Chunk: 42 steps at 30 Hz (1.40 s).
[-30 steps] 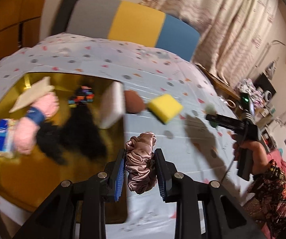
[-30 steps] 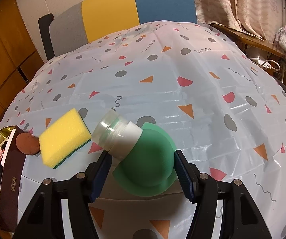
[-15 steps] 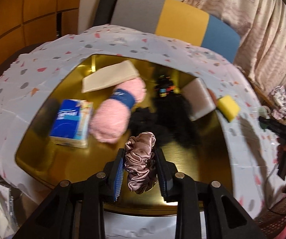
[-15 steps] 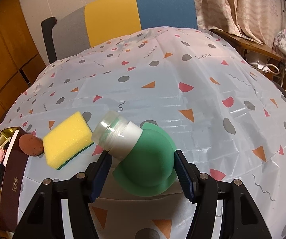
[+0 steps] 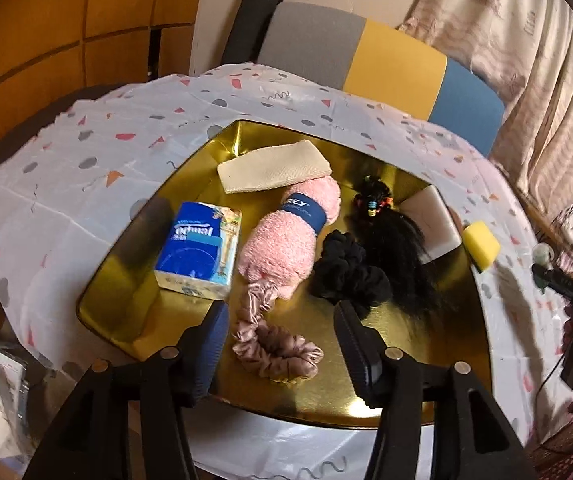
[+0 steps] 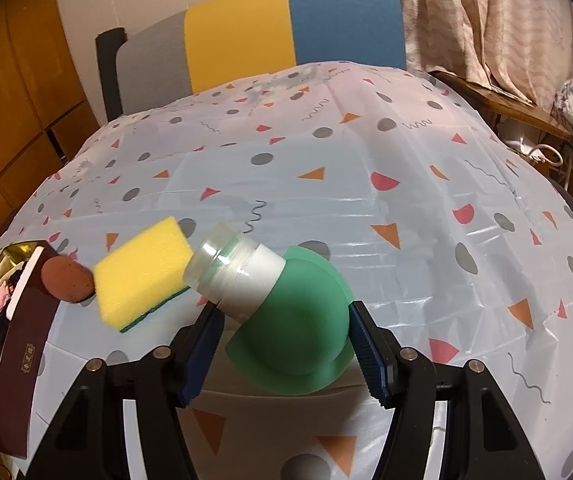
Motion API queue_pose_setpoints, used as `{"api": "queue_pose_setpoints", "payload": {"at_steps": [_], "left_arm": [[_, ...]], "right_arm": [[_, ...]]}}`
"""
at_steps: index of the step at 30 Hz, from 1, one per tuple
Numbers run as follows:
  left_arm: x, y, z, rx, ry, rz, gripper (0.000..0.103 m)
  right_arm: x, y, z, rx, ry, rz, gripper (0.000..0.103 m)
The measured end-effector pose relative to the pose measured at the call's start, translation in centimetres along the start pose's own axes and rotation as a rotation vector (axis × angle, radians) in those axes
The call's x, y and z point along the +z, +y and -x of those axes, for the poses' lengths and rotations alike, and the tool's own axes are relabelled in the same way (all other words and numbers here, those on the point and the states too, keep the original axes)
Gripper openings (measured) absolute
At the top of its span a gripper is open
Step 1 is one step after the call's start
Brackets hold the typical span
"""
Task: Organize soft objects
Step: 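Carry the scrunchie into the gold tray and open the left gripper while the right holds the green sponge, then lower the green hat-shaped sponge into the gold tray and open the right gripper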
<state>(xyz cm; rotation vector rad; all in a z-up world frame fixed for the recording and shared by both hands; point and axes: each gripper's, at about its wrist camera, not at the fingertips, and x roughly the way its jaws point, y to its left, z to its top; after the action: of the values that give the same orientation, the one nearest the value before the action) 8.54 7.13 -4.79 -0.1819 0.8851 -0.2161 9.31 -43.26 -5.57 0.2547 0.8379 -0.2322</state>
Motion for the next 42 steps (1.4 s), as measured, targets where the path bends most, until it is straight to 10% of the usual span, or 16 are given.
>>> {"api": "queue_pose_setpoints", "payload": {"at_steps": [12, 25, 42], "left_arm": [[-0.4, -2.1, 1.3, -0.081, -0.011, -0.049, 0.055], [1.3, -0.6, 2.5, -0.075, -0.034, -0.021, 0.055], [2.9, 3.3, 3.6, -0.030, -0.084, 0.105, 0.055]], "right_arm": [[-1.5, 6.9, 3.6, 0.161, -0.032, 0.077, 0.064], [-6.2, 23.4, 9.0, 0.390, -0.008, 0.383, 0.064], [-10.5, 34.9, 4.5, 0.310, 0.196, 0.611, 0.065]]}}
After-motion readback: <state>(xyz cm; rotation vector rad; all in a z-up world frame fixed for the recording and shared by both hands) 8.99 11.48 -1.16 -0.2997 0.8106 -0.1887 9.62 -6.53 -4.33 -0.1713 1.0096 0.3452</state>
